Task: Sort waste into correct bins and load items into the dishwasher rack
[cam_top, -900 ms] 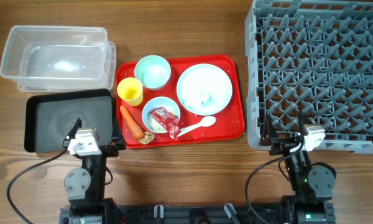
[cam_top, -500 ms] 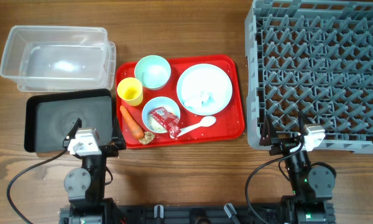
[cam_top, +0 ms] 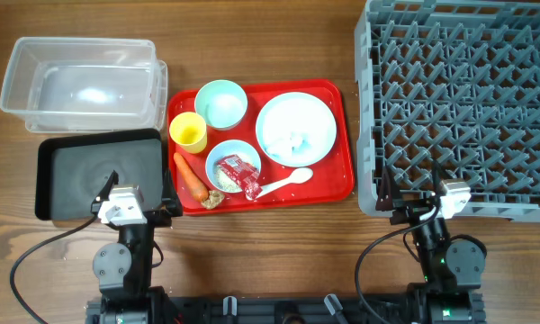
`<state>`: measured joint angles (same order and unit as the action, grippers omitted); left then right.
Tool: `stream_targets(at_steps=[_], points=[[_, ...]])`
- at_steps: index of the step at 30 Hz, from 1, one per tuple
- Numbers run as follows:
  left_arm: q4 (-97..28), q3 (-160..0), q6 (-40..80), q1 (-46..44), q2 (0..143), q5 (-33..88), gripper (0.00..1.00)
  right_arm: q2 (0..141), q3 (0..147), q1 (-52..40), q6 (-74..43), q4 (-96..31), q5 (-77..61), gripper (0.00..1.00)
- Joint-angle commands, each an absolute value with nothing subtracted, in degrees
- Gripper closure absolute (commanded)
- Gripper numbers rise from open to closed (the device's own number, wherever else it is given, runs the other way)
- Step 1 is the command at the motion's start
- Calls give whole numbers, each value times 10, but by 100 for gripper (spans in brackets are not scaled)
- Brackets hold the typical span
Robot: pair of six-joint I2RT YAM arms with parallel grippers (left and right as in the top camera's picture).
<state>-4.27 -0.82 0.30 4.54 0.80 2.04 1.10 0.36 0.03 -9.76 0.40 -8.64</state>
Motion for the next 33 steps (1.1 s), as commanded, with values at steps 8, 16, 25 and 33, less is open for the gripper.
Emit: stream_targets(at_steps=[8, 16, 25, 33], points=[[-42, -3, 7, 42, 4, 29, 0, 9, 3, -3, -89, 5, -67, 0], [-42, -3, 3, 42, 4, 29, 0, 9, 3, -3, -90, 4, -39, 0], [-42, -3, 3, 42, 4, 29, 0, 10, 6, -3, -92, 4, -32, 0], [-43, -8, 13, 42, 27, 21, 0, 55, 49, -3, -89, 4, -8, 0]])
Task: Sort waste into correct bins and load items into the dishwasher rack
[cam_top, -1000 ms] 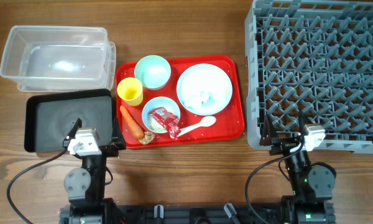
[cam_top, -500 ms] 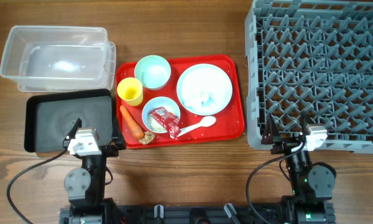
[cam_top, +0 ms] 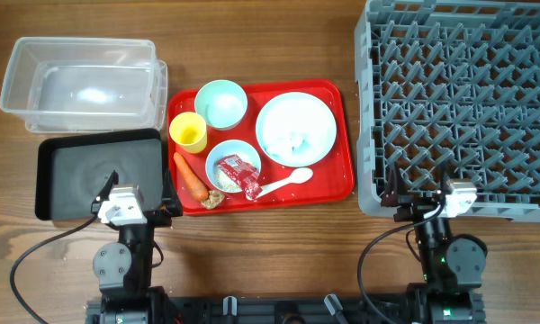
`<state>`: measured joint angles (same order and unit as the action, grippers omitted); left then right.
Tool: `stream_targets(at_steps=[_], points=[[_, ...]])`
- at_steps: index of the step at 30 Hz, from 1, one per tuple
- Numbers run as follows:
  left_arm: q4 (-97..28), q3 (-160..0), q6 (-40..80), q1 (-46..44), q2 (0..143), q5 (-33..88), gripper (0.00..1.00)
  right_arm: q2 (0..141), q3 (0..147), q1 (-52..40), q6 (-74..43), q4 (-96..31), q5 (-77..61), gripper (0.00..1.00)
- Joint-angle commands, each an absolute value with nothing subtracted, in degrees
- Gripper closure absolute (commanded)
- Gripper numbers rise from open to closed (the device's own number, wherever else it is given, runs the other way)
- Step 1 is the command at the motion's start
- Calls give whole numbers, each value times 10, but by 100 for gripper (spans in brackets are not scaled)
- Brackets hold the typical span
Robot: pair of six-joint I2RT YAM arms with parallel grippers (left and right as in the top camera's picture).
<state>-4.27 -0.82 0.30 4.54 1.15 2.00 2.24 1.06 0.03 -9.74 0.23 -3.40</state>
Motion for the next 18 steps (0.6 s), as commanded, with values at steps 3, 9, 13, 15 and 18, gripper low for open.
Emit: stream_targets(at_steps=[3, 9, 13, 15, 18], points=[[-43, -23, 40, 42, 58, 20, 0, 105, 79, -3, -85, 10, -8, 0], [-43, -85, 52, 42, 170, 19, 0, 249, 169, -3, -60, 18, -9, 0], [-63, -173, 53, 42, 289, 22, 0, 368, 253, -3, -60, 15, -17, 0], [-91, -223, 52, 42, 345, 33, 0, 420, 293, -3, -60, 4, -28, 0], [-158, -305, 54, 42, 429, 58, 0, 496, 360, -3, -59, -53, -44, 0]])
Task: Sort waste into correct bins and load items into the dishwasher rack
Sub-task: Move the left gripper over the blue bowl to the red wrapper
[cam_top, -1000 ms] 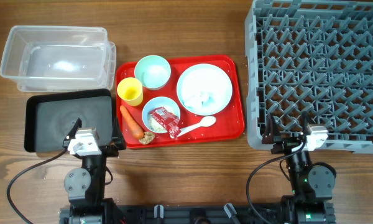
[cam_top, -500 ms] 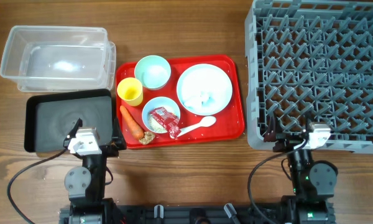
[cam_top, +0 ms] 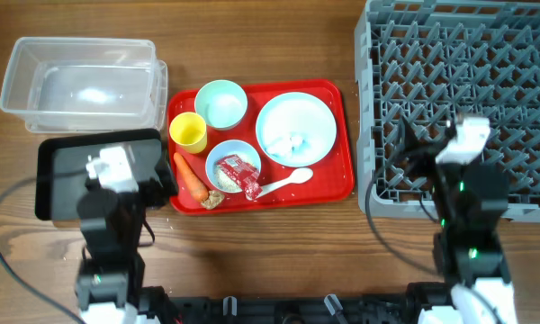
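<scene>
A red tray [cam_top: 346, 135] holds a mint bowl [cam_top: 220, 103], a yellow cup [cam_top: 188, 132], a white plate [cam_top: 319, 121] with a crumpled tissue [cam_top: 295, 142], a blue bowl [cam_top: 218, 153] with a red wrapper [cam_top: 238, 171] in it, a white spoon [cam_top: 286, 183], a carrot [cam_top: 191, 177] and food scraps [cam_top: 213, 199]. My left gripper [cam_top: 162, 180] hangs raised over the right edge of the black bin [cam_top: 58, 184], just left of the carrot. Over the front left part of the grey dishwasher rack [cam_top: 459, 63] is my right gripper [cam_top: 414, 151]. Neither gripper's finger gap shows from above.
A clear plastic bin [cam_top: 81, 81] stands at the back left, behind the black bin. The rack fills the right side of the wooden table. Cables trail from both arms toward the front edge.
Both arms have risen from their low rest at the front edge. The left wrist is now over the black bin, the right wrist over the rack's front left. No tray item has moved.
At both earlier moments the two arms sat folded low at the table's front, the right one only shifting slightly. Now both are lifted and extended farther back. Everything on the tray lies where it was.
</scene>
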`<state>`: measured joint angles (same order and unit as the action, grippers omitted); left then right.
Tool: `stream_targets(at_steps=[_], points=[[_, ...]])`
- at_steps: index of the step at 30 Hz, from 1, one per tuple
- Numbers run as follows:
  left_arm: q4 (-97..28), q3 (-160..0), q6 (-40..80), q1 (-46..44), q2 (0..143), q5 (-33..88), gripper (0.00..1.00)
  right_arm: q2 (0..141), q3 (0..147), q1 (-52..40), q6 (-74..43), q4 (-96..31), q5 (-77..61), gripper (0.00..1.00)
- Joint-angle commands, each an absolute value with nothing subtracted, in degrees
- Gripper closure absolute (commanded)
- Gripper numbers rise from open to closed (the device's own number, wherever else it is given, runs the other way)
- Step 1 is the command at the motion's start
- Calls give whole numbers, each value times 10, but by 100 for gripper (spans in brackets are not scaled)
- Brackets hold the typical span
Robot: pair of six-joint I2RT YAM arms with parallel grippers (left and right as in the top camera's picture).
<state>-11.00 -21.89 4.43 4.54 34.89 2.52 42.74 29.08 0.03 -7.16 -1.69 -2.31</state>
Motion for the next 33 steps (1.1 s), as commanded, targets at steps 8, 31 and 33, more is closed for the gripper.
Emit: stream_targets(at_steps=[8, 31, 33], points=[[-298, -490, 87, 3, 601, 126, 0, 664, 576, -3, 4, -285, -45, 0], [-349, -546, 240, -210, 728, 126, 0, 720, 628, -3, -2, -320, -54, 0], [-352, -546, 272, -210, 746, 126, 0, 720, 628, -3, -2, -318, -54, 0]])
